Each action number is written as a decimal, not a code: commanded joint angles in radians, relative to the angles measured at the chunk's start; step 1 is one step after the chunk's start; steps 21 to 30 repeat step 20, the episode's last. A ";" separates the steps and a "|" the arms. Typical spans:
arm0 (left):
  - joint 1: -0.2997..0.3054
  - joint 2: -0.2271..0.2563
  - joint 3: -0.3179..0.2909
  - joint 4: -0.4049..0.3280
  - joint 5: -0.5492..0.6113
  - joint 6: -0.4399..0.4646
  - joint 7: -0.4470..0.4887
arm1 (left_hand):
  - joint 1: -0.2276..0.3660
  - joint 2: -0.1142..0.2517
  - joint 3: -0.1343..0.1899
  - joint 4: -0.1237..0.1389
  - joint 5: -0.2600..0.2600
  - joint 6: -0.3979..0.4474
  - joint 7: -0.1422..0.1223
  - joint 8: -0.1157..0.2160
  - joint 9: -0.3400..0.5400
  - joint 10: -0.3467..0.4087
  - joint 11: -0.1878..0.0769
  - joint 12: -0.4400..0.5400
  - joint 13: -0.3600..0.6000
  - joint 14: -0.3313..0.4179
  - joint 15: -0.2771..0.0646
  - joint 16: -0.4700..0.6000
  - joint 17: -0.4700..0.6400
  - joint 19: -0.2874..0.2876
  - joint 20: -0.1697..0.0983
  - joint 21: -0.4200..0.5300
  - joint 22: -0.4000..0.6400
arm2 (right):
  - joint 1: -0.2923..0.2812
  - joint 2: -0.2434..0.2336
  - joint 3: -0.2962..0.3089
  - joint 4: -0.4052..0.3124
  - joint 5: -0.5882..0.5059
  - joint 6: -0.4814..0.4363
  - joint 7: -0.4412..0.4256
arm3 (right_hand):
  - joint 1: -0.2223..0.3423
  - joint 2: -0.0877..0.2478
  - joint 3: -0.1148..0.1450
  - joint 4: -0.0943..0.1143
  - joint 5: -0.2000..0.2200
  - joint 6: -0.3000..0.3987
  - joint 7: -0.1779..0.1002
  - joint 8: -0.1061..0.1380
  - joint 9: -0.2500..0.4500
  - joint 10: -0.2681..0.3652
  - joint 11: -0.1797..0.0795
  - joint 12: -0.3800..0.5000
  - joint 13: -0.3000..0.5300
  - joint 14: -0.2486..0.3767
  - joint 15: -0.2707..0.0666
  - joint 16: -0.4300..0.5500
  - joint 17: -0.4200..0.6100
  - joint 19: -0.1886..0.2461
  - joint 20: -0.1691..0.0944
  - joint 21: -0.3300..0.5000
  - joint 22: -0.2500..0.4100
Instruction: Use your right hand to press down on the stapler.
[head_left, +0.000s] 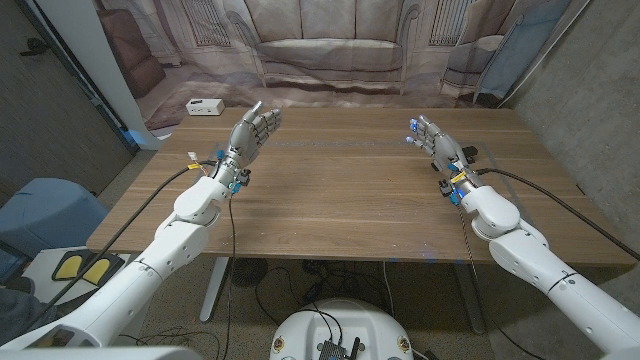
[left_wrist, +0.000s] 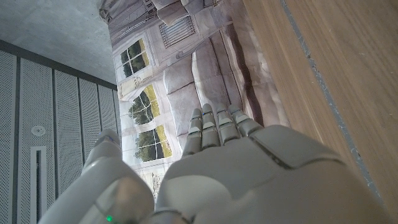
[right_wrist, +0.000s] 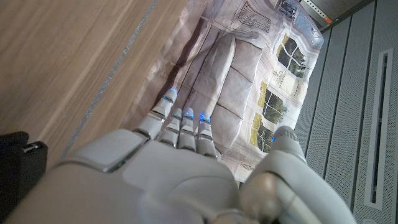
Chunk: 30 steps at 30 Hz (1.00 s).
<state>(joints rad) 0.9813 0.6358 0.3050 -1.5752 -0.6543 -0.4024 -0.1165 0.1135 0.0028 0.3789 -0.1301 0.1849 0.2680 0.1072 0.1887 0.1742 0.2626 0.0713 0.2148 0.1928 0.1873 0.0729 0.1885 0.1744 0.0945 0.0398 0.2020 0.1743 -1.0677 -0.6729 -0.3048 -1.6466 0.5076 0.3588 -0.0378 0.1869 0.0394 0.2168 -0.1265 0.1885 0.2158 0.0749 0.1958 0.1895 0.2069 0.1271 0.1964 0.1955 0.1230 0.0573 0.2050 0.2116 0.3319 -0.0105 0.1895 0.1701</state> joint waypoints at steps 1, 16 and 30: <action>-0.006 -0.001 -0.012 0.018 -0.025 -0.010 -0.020 | 0.005 0.007 0.002 -0.004 -0.003 0.011 0.000 0.002 0.004 0.007 0.000 -0.002 0.004 -0.002 -0.001 -0.003 0.005 -0.004 0.001 -0.005 0.004 | 0.024 0.035 -0.029 0.047 0.035 0.035 0.051 | -0.011 -0.009 -0.007 0.003 -0.001 0.005 0.007 0.001 0.002 0.003 0.005 0.002 0.001 -0.003 0.001 -0.002 0.004 -0.004 -0.001 -0.001 0.002; 0.012 0.036 -0.027 0.002 -0.004 0.027 0.015 | 0.010 0.013 0.006 -0.005 -0.003 0.011 -0.002 0.001 0.004 0.006 -0.001 -0.003 0.004 -0.004 -0.001 -0.003 0.004 -0.006 0.000 -0.006 0.004 | 0.050 0.040 -0.045 0.080 0.042 0.025 0.069 | -0.018 -0.019 -0.015 0.003 -0.002 -0.002 0.013 -0.002 0.001 -0.001 0.011 0.001 0.000 -0.007 0.006 -0.003 0.004 -0.010 0.002 -0.002 0.002; 0.015 0.033 -0.031 0.014 -0.008 0.017 0.011 | 0.011 0.013 0.007 -0.005 -0.003 0.011 -0.001 0.001 0.004 0.007 0.004 -0.002 0.004 -0.005 -0.002 -0.003 0.004 -0.006 0.000 -0.006 0.004 | 0.059 0.042 -0.050 0.082 0.041 0.013 0.066 | -0.018 -0.020 -0.015 0.003 -0.001 0.000 0.012 -0.001 0.001 -0.002 0.010 0.001 0.000 -0.007 0.007 -0.003 0.004 -0.010 0.003 -0.001 0.002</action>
